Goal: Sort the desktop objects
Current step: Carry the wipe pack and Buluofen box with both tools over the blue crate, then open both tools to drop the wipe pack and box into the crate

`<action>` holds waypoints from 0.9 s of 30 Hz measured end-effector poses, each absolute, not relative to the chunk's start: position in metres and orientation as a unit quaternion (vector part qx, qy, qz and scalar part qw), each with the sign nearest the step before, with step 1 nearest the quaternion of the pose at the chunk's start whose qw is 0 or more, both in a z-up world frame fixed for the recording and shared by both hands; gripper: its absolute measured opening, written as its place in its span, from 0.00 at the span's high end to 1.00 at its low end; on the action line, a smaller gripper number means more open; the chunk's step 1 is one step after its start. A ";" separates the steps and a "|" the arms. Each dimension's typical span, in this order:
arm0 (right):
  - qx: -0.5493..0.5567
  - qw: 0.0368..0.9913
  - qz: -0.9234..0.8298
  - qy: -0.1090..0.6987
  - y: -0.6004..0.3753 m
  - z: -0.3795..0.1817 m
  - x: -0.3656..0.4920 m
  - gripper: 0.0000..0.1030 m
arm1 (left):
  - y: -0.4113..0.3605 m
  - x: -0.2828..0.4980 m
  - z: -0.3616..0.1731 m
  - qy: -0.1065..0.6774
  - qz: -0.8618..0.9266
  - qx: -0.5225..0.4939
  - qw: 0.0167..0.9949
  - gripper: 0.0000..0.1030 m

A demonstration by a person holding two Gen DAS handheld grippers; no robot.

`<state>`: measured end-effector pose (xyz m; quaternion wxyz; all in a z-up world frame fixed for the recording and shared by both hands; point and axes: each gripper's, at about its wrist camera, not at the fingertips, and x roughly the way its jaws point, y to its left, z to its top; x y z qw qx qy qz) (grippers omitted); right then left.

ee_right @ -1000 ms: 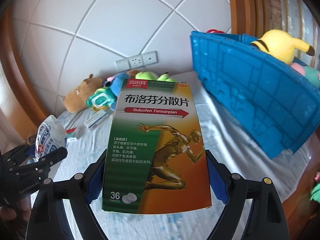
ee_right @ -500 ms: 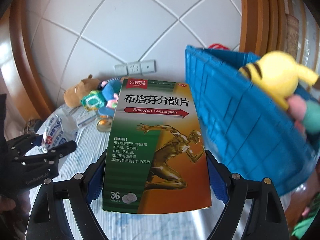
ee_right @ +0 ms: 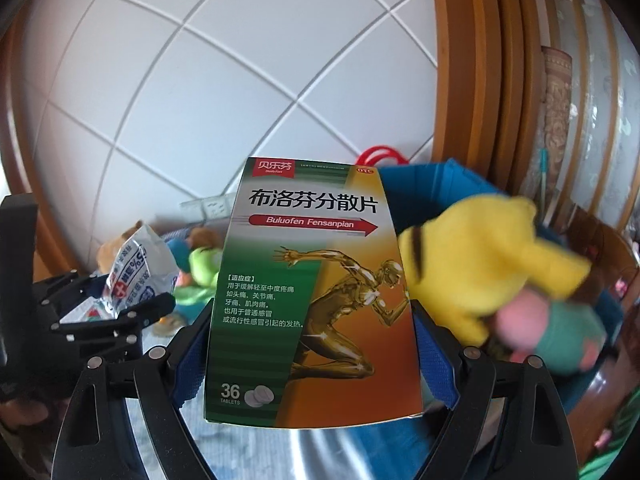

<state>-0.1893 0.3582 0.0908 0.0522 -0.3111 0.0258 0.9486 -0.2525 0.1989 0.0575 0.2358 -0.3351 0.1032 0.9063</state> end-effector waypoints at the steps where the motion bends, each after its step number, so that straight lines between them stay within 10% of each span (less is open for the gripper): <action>1: -0.310 0.053 0.949 0.024 0.370 0.097 -0.196 0.15 | 0.213 -0.257 0.062 0.103 0.907 -0.333 0.235 0.46; 23: -0.338 0.041 0.940 0.002 0.572 0.112 -0.339 0.15 | 0.428 -0.376 0.077 0.099 0.910 -0.358 0.184 0.45; 27: -0.346 0.039 0.937 0.005 0.587 0.103 -0.353 0.13 | 0.439 -0.386 0.068 0.106 0.907 -0.367 0.179 0.15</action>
